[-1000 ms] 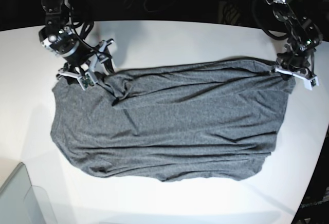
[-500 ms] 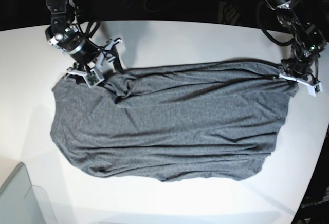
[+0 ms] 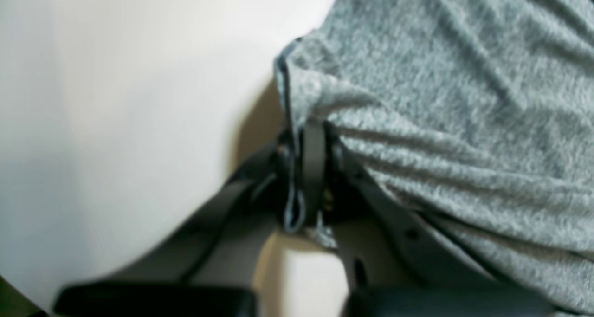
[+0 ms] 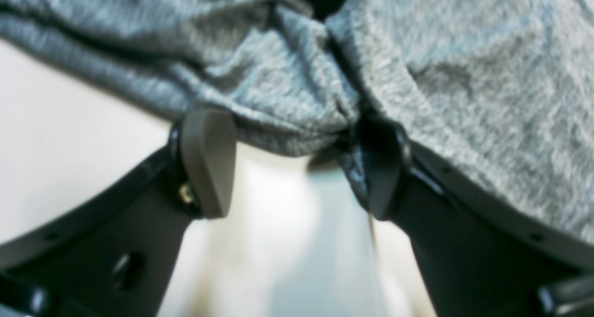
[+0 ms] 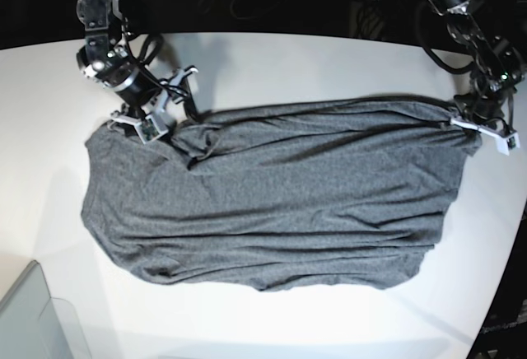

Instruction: Layout the t-shirt on the table in an organized manner, then fold the t-shirt properly

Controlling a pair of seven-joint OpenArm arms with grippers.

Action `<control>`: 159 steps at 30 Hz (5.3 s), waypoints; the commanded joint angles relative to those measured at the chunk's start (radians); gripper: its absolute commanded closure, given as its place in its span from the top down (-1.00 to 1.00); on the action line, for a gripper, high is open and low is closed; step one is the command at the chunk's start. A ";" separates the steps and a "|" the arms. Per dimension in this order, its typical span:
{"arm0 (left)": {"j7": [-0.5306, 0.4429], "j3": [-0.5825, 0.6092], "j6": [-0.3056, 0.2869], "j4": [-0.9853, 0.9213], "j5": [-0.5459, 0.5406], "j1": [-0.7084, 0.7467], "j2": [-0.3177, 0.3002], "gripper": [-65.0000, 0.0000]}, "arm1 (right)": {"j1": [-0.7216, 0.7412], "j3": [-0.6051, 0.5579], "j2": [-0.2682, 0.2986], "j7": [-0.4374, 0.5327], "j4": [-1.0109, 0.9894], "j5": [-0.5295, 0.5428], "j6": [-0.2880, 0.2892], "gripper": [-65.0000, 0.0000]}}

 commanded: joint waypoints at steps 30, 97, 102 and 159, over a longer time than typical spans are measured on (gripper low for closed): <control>-0.012 -0.004 0.000 0.138 -0.009 0.034 -0.038 -0.99 | -0.218 0.009 0.039 0.007 0.302 0.006 -0.002 -1.00; -0.023 0.119 0.011 -0.322 0.000 -0.390 -0.131 -0.90 | 0.139 -0.050 0.075 0.000 0.021 0.006 -0.001 -0.75; -0.023 0.119 0.011 -0.311 0.000 -0.387 -0.131 -0.25 | 0.138 -0.042 0.075 0.001 0.034 0.005 -0.001 -0.22; -0.023 0.110 0.006 -0.208 -0.003 -0.310 -0.125 0.12 | -0.096 0.156 0.067 0.009 0.084 0.008 -0.001 -0.24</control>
